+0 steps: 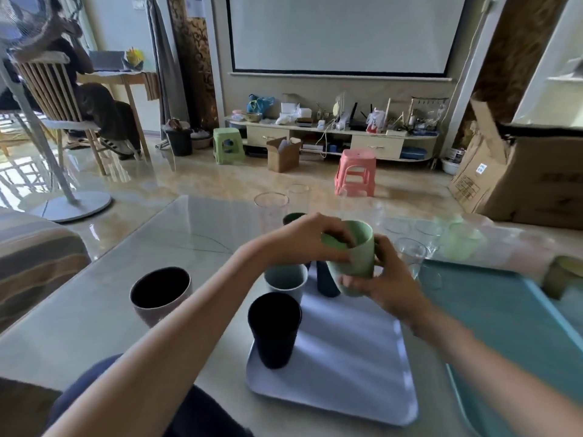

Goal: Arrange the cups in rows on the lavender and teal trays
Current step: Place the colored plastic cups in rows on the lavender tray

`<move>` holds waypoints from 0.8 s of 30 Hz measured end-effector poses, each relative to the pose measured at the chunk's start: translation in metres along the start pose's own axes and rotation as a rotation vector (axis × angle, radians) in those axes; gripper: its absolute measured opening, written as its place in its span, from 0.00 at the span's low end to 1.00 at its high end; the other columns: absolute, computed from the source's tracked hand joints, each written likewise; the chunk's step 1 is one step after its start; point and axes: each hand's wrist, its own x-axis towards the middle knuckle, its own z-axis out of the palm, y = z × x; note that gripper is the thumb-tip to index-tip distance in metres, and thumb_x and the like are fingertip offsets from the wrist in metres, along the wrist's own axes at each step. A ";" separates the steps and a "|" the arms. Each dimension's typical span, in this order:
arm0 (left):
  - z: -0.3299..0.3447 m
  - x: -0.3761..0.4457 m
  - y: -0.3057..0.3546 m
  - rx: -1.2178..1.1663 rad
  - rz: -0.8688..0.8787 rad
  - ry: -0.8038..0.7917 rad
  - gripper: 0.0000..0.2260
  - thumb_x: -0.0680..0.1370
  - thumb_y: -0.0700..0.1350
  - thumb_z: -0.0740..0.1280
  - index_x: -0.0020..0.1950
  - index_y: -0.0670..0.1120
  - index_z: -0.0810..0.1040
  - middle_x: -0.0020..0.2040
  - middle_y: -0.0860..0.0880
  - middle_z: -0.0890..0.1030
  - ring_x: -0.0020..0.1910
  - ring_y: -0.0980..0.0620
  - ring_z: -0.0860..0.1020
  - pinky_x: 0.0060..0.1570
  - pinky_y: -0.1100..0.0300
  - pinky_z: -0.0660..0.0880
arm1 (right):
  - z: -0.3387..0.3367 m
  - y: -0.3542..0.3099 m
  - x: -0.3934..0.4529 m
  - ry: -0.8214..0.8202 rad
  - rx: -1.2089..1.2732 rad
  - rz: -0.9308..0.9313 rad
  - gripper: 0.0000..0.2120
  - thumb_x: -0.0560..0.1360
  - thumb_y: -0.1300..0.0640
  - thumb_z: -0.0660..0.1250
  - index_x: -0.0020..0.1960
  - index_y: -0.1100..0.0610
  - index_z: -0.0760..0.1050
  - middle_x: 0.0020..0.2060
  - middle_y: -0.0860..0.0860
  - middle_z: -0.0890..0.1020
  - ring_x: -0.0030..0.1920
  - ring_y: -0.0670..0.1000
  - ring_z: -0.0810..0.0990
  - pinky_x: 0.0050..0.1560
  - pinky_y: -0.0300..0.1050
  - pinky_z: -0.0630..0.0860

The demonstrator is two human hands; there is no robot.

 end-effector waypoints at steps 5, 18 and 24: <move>0.010 0.003 -0.046 -0.148 -0.255 0.186 0.03 0.75 0.41 0.69 0.48 0.44 0.81 0.44 0.48 0.82 0.43 0.53 0.79 0.48 0.61 0.76 | 0.003 0.058 -0.021 -0.022 0.071 0.124 0.31 0.65 0.68 0.76 0.60 0.51 0.66 0.51 0.45 0.76 0.48 0.42 0.77 0.36 0.28 0.75; 0.019 0.018 -0.087 0.269 -0.606 -0.115 0.19 0.76 0.35 0.60 0.66 0.44 0.70 0.57 0.40 0.74 0.48 0.44 0.75 0.32 0.58 0.76 | 0.028 0.114 -0.003 -0.106 0.038 0.112 0.34 0.63 0.72 0.75 0.58 0.45 0.67 0.54 0.43 0.77 0.48 0.31 0.76 0.47 0.29 0.74; 0.024 0.018 -0.093 0.250 -0.588 -0.062 0.23 0.75 0.29 0.55 0.68 0.44 0.70 0.61 0.39 0.73 0.49 0.42 0.76 0.27 0.59 0.76 | 0.030 0.112 -0.004 -0.108 0.070 0.097 0.32 0.58 0.61 0.75 0.58 0.44 0.67 0.55 0.42 0.77 0.49 0.31 0.76 0.48 0.28 0.73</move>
